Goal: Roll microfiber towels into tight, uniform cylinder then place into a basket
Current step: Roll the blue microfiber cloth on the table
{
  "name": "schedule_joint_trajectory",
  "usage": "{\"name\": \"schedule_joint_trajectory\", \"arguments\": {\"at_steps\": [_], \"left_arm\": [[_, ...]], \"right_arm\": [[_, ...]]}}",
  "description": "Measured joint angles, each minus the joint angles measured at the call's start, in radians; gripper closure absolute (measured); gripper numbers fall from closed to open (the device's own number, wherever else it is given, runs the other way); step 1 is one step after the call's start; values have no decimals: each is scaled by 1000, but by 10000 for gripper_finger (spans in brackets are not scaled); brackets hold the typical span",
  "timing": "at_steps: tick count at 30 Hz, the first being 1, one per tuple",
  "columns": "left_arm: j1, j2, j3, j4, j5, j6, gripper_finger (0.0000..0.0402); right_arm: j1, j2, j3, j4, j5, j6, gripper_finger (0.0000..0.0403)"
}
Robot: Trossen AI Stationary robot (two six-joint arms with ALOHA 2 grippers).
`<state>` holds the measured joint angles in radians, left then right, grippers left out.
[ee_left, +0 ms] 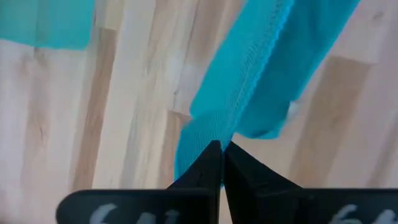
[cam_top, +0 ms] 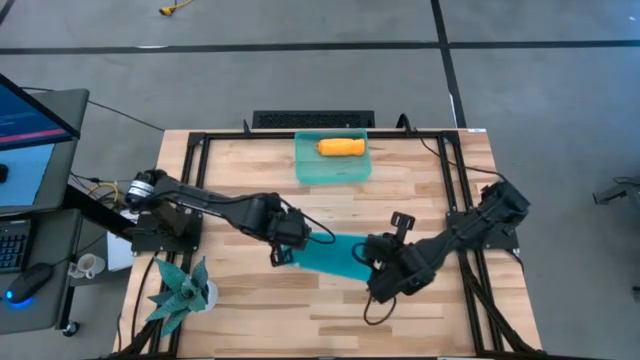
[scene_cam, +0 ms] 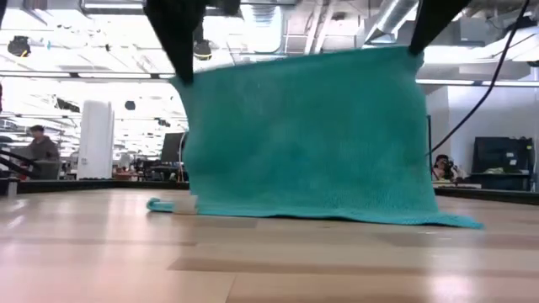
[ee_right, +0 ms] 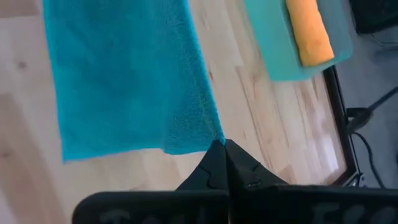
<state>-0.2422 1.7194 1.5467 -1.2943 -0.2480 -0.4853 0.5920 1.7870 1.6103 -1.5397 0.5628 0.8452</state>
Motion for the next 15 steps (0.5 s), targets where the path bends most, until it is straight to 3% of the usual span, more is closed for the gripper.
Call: {"name": "schedule_joint_trajectory", "arguments": {"at_steps": [9,15], "left_arm": [[65,-1,-199,267,-82,243,401],[109,-1,-223,332,-153,366,401]], "right_arm": [[-38,1,-188,64,67,-5,401],[-42,1,-297,130,99,-6,401]]}}
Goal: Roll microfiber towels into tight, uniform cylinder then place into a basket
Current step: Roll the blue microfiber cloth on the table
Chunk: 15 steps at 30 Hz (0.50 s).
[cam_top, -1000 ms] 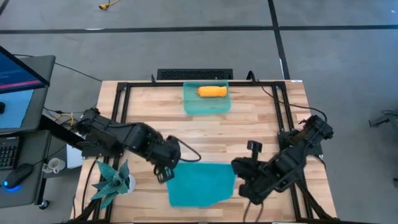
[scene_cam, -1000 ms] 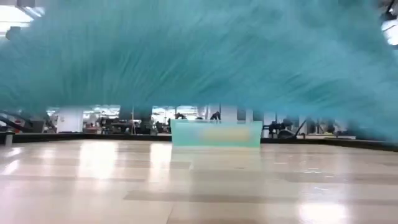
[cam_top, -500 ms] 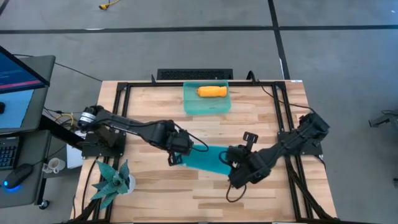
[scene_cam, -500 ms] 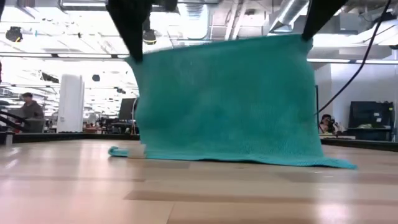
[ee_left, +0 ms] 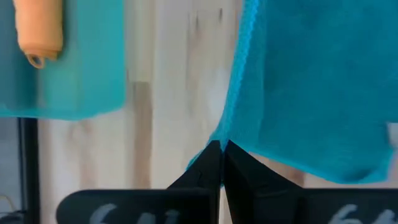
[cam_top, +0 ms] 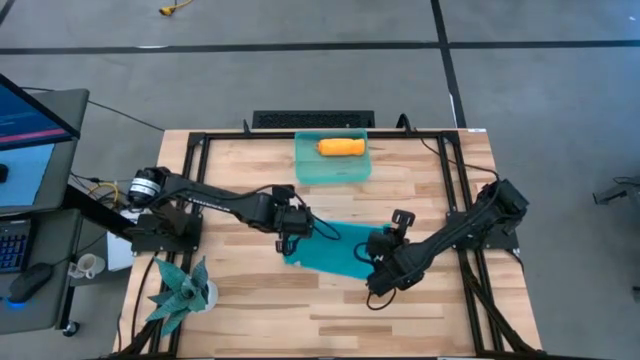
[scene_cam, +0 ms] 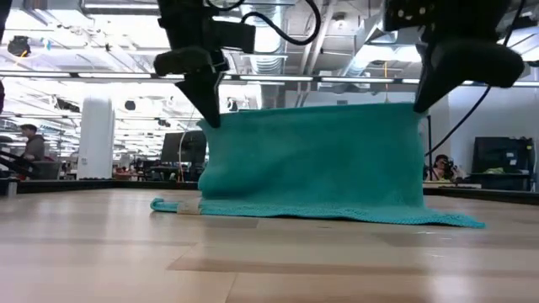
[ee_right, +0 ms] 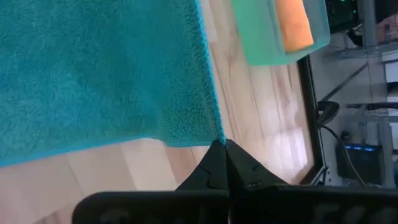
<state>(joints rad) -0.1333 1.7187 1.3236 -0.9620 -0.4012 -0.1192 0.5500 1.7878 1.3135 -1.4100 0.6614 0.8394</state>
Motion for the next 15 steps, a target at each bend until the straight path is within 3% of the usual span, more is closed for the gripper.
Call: {"name": "schedule_joint_trajectory", "arguments": {"at_steps": [7,15], "left_arm": [[71,0,0,18,33,51,401],[68,0,0,21,63,48,401]], "right_arm": [[-3,0,-27,34,18,-2,400],[-2,0,-27,63,13,-9,400]]}}
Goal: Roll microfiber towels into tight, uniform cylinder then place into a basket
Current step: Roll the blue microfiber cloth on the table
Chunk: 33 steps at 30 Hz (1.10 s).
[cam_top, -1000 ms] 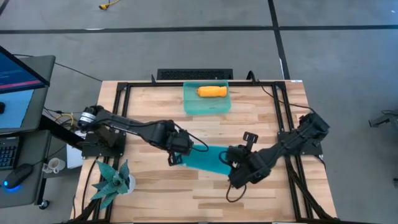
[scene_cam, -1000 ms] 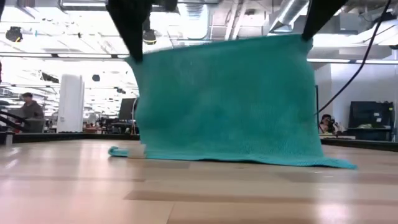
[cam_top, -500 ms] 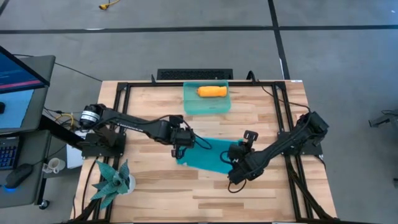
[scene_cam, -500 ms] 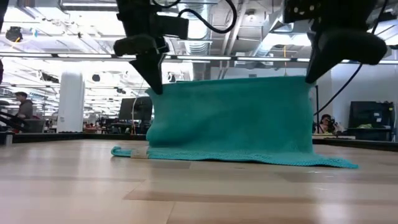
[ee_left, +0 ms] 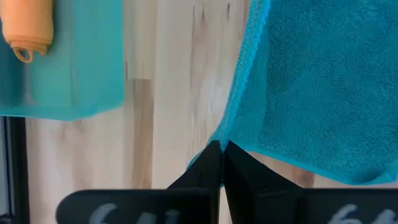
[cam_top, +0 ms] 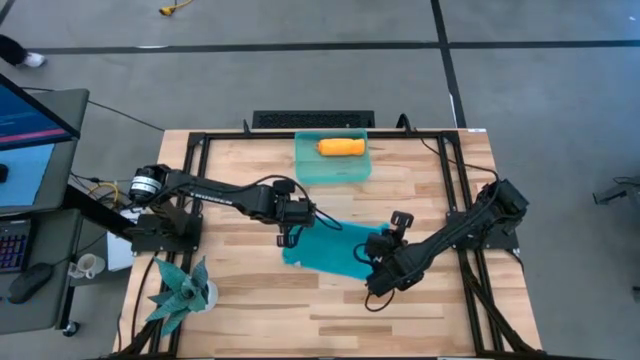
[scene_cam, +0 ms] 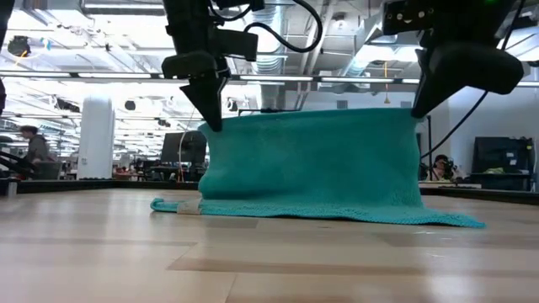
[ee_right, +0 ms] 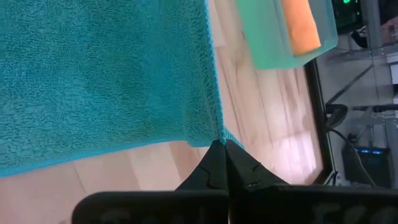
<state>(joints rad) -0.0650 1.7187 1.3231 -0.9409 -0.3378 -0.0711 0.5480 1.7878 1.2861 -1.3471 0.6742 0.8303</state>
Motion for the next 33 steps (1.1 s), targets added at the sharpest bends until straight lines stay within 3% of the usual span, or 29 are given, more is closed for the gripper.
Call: {"name": "schedule_joint_trajectory", "arguments": {"at_steps": [21,33], "left_arm": [[0,1,0,-9,-4,-22,401],[0,1,1,20,-159,77,401]], "right_arm": [[0,0,-1,37,-1,-1,400],[-22,0,0,13,2,-53,400]]}}
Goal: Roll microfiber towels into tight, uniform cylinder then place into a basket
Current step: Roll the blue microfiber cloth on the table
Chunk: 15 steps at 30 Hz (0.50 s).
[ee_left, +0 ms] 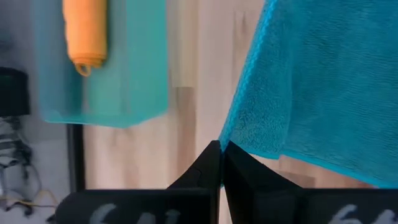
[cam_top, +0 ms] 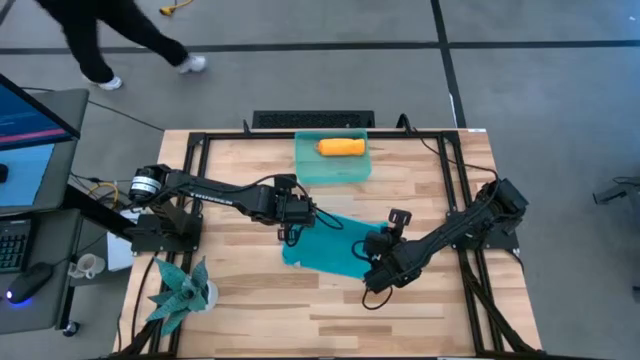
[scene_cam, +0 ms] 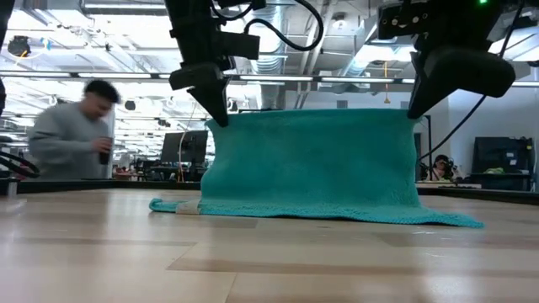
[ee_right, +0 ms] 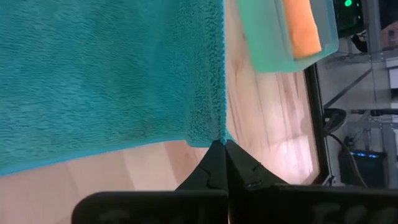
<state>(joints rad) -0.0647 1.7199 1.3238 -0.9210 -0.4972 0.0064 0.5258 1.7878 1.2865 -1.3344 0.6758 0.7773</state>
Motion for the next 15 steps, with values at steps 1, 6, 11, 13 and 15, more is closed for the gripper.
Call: {"name": "schedule_joint_trajectory", "arguments": {"at_steps": [1,6,11,13,15], "left_arm": [[0,0,0,1,-14,1,401],[0,0,0,1,-42,16,401],[-8,0,0,-11,-2,-3,401],[-23,0,0,-21,26,-14,401],[-43,0,0,-41,40,-27,401]], "right_arm": [[-5,0,0,-5,0,0,400],[-11,0,0,-17,3,0,400],[3,0,0,29,-19,0,400],[18,0,0,59,-31,0,400],[35,0,0,87,-32,0,400]]}}
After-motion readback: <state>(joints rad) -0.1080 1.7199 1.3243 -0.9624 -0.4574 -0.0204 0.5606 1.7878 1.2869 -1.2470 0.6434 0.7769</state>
